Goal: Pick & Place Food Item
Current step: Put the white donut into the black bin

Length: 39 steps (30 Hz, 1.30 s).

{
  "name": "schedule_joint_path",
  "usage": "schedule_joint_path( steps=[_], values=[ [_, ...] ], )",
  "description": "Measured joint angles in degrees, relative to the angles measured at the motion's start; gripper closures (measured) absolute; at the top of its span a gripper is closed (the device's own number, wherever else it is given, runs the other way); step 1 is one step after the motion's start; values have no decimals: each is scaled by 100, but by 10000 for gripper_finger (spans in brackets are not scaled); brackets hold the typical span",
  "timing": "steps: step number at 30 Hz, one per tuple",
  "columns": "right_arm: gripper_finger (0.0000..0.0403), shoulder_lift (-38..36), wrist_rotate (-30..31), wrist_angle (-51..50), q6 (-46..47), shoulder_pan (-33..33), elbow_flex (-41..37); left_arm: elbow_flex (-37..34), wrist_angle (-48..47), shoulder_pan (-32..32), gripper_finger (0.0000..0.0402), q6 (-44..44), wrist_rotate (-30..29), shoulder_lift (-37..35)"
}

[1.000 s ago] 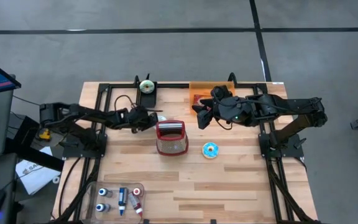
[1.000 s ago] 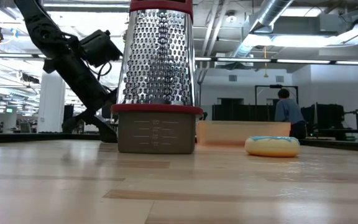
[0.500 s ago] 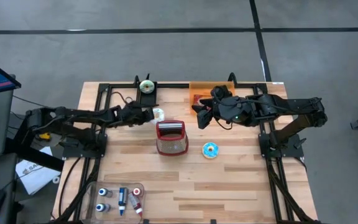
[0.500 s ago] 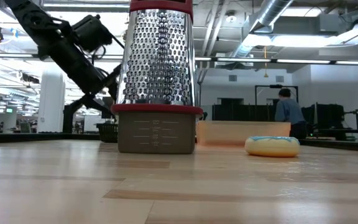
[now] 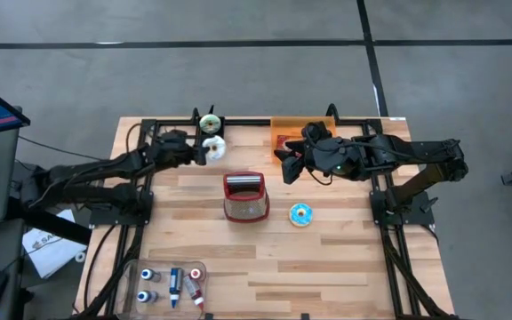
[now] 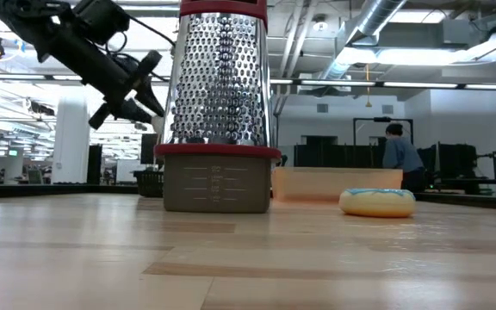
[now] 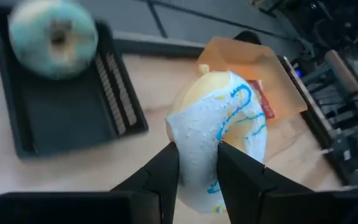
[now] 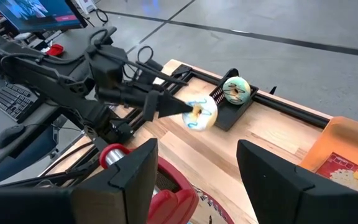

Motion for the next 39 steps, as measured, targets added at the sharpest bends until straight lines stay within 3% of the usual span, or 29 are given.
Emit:
schedule_joint_path(
  steps=[4, 11, 22, 29, 39],
  values=[
    [191, 0, 4, -1, 0, -2, 0, 162, -490, 282, 302, 932, 21, -83],
    [191, -2, 1, -2, 7, -26, 0, 1237, -1831, 1012, 302, 3206, 4, 423],
    [191, -2, -11, -11, 44, -87, 0, 2882, -2651, 1908, 302, 6973, 4, 2257],
    [191, -2, 38, -138, 157, -83, 0, 3064, -2573, 2006, 302, 7679, 6, 3039],
    [191, -2, 127, -295, 256, -81, -2, 3067, -2261, 2000, 302, 7838, 150, 3546]
  ],
)
